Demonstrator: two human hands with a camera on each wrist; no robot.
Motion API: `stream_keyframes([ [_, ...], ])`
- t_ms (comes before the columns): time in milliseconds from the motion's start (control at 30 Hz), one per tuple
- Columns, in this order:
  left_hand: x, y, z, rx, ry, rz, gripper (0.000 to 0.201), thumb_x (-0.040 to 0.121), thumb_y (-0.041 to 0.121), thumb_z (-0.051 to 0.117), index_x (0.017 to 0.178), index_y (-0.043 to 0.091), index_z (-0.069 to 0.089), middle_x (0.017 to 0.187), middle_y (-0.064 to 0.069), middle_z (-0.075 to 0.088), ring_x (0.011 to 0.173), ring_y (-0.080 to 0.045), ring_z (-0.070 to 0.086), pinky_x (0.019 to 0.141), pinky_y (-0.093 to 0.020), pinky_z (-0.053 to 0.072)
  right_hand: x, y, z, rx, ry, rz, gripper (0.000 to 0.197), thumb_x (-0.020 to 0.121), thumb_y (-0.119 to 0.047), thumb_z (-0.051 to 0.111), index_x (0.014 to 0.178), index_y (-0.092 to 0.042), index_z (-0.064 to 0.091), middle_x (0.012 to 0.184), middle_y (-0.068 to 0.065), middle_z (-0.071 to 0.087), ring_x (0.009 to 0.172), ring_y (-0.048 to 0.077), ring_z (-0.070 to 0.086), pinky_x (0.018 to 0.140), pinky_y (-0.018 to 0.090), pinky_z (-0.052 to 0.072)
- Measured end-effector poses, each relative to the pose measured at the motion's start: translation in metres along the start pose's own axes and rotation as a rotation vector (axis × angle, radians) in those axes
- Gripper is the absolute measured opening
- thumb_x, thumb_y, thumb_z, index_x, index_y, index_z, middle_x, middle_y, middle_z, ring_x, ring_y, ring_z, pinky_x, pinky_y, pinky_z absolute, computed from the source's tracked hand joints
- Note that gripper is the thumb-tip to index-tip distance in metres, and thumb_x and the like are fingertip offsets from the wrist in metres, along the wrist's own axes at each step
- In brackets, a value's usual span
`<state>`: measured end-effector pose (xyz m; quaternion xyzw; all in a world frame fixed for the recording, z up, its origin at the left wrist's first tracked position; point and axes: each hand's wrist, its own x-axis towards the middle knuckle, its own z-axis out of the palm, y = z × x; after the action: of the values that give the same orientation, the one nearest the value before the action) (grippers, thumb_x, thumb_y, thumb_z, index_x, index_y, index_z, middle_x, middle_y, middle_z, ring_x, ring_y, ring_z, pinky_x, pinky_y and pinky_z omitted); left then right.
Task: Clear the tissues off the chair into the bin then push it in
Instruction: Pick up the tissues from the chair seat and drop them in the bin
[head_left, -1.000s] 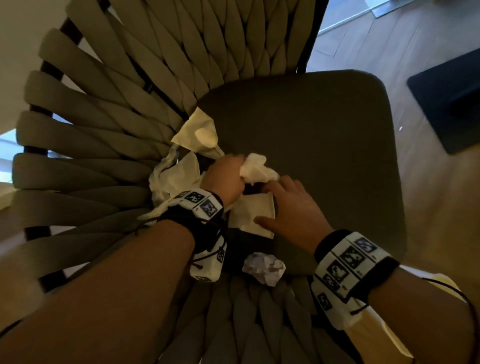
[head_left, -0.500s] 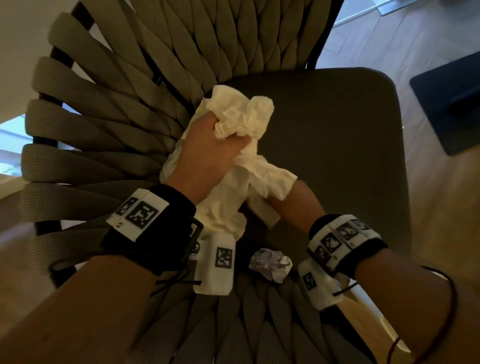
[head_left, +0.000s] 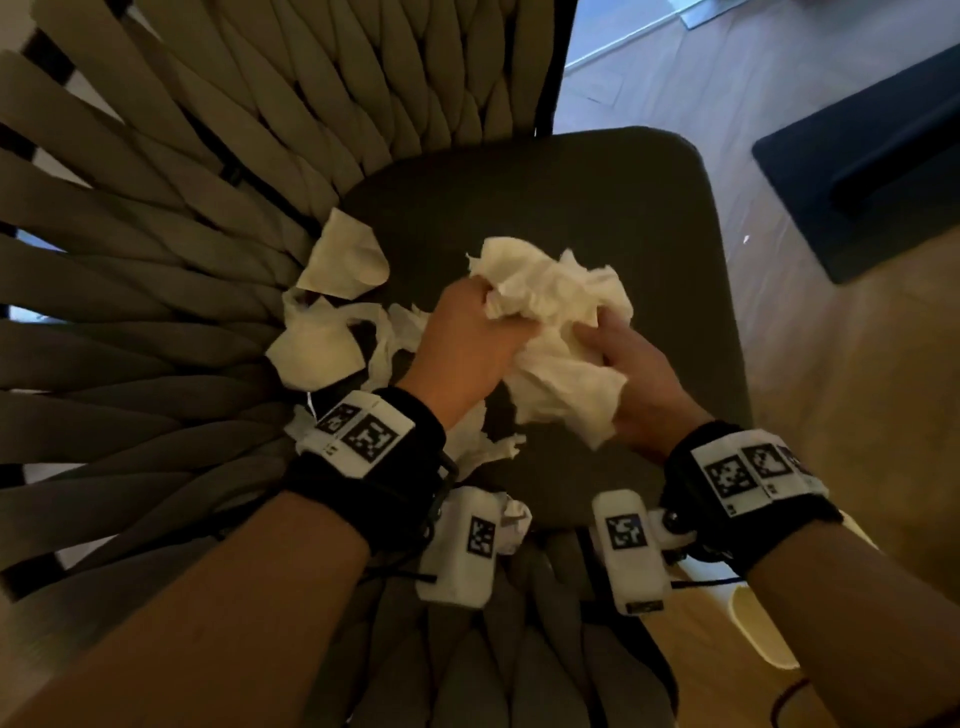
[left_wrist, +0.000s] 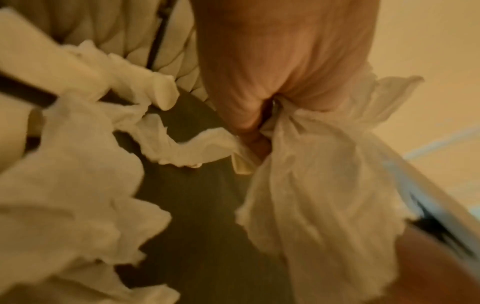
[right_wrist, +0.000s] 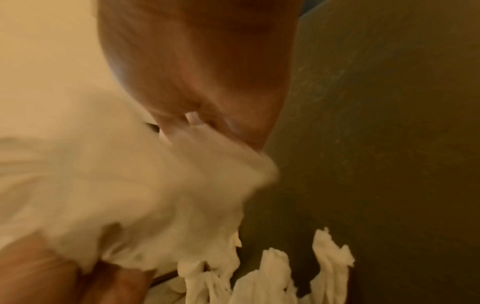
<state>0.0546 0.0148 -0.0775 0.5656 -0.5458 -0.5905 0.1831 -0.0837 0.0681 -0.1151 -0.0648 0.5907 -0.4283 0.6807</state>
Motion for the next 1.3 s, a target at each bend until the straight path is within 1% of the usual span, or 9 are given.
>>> stream_keyframes([
  [100, 0.008, -0.012, 0.011, 0.424, 0.111, 0.099, 0.013, 0.089, 0.018, 0.059, 0.101, 0.014, 0.060, 0.088, 0.004, 0.055, 0.079, -0.007, 0.050, 0.059, -0.014, 0.034, -0.002, 0.001, -0.004, 0.017, -0.045, -0.036, 0.035, 0.097, -0.023, 0.040, 0.130, -0.017, 0.053, 0.119, 0.006, 0.066, 0.106, 0.023, 0.065, 0.089, 0.039, 0.053],
  [267, 0.014, -0.013, 0.039, 0.659, 0.014, 0.133, 0.024, 0.091, 0.024, 0.055, 0.113, 0.015, 0.059, 0.109, -0.002, 0.061, 0.096, -0.014, 0.058, 0.082, -0.022, 0.042, -0.013, 0.000, -0.009, -0.194, -0.200, -0.148, 0.059, 0.084, -0.036, 0.059, 0.137, -0.018, 0.039, 0.128, 0.007, 0.061, 0.110, 0.021, 0.064, 0.088, 0.035, 0.055],
  [367, 0.008, -0.009, 0.035, 0.225, -0.242, 0.036, 0.036, 0.085, 0.011, 0.062, 0.120, 0.018, 0.058, 0.115, -0.002, 0.065, 0.107, -0.017, 0.062, 0.095, -0.038, 0.050, -0.012, -0.003, -0.022, -0.253, -0.164, -0.233, 0.064, 0.079, -0.021, 0.071, 0.135, -0.019, 0.041, 0.126, 0.008, 0.062, 0.111, 0.021, 0.064, 0.090, 0.040, 0.054],
  [500, -0.001, -0.003, 0.020, -0.027, -0.399, -0.027, 0.051, 0.082, -0.001, 0.062, 0.123, 0.028, 0.055, 0.123, 0.008, 0.059, 0.113, -0.008, 0.057, 0.094, -0.034, 0.052, -0.016, -0.013, -0.039, -0.392, -0.127, -0.325, 0.043, 0.085, -0.018, 0.064, 0.126, -0.020, 0.051, 0.111, -0.003, 0.067, 0.102, 0.012, 0.066, 0.081, 0.029, 0.054],
  [667, 0.033, -0.030, -0.007, 0.670, 0.045, -0.012, 0.054, 0.085, 0.016, 0.063, 0.134, 0.028, 0.042, 0.139, -0.003, 0.040, 0.119, -0.022, 0.051, 0.094, -0.032, 0.046, -0.014, -0.025, -0.060, -0.543, 0.127, -0.441, 0.035, 0.087, -0.025, 0.063, 0.120, -0.026, 0.053, 0.109, -0.009, 0.064, 0.097, 0.000, 0.062, 0.078, 0.021, 0.047],
  [867, 0.069, -0.066, -0.012, 1.194, -0.103, -0.077, 0.035, 0.086, 0.019, 0.058, 0.117, 0.007, 0.049, 0.122, -0.021, 0.052, 0.106, -0.043, 0.056, 0.089, -0.049, 0.047, -0.008, -0.027, -0.078, -0.598, 0.226, -0.463, 0.024, 0.090, -0.023, 0.059, 0.113, -0.024, 0.053, 0.100, -0.009, 0.062, 0.083, -0.009, 0.058, 0.060, 0.005, 0.045],
  [1033, 0.068, -0.031, 0.000, 0.784, 0.021, 0.065, 0.008, 0.091, 0.020, 0.056, 0.089, 0.014, 0.060, 0.081, 0.001, 0.059, 0.080, -0.019, 0.062, 0.064, -0.026, 0.041, 0.002, -0.016, -0.073, -0.645, 0.275, -0.401, 0.033, 0.089, -0.024, 0.059, 0.120, -0.015, 0.052, 0.110, 0.002, 0.063, 0.095, 0.011, 0.061, 0.085, 0.028, 0.050],
  [1200, 0.045, 0.023, 0.044, 0.360, -0.272, 0.178, 0.007, 0.086, 0.022, 0.065, 0.093, 0.021, 0.065, 0.092, 0.003, 0.066, 0.084, -0.010, 0.064, 0.077, -0.027, 0.054, 0.003, -0.022, -0.050, -0.408, 0.093, -0.286, 0.008, 0.095, -0.012, 0.047, 0.094, -0.009, 0.054, 0.086, 0.002, 0.058, 0.073, 0.000, 0.060, 0.074, 0.024, 0.047],
  [1300, 0.046, 0.028, 0.062, 0.418, -0.276, 0.216, 0.011, 0.087, 0.019, 0.062, 0.098, 0.015, 0.064, 0.096, 0.001, 0.063, 0.088, -0.011, 0.061, 0.080, -0.028, 0.051, -0.002, -0.028, -0.053, -0.084, 0.055, -0.197, 0.022, 0.097, -0.030, 0.042, 0.105, -0.018, 0.059, 0.102, 0.007, 0.066, 0.092, 0.017, 0.065, 0.085, 0.037, 0.051],
])
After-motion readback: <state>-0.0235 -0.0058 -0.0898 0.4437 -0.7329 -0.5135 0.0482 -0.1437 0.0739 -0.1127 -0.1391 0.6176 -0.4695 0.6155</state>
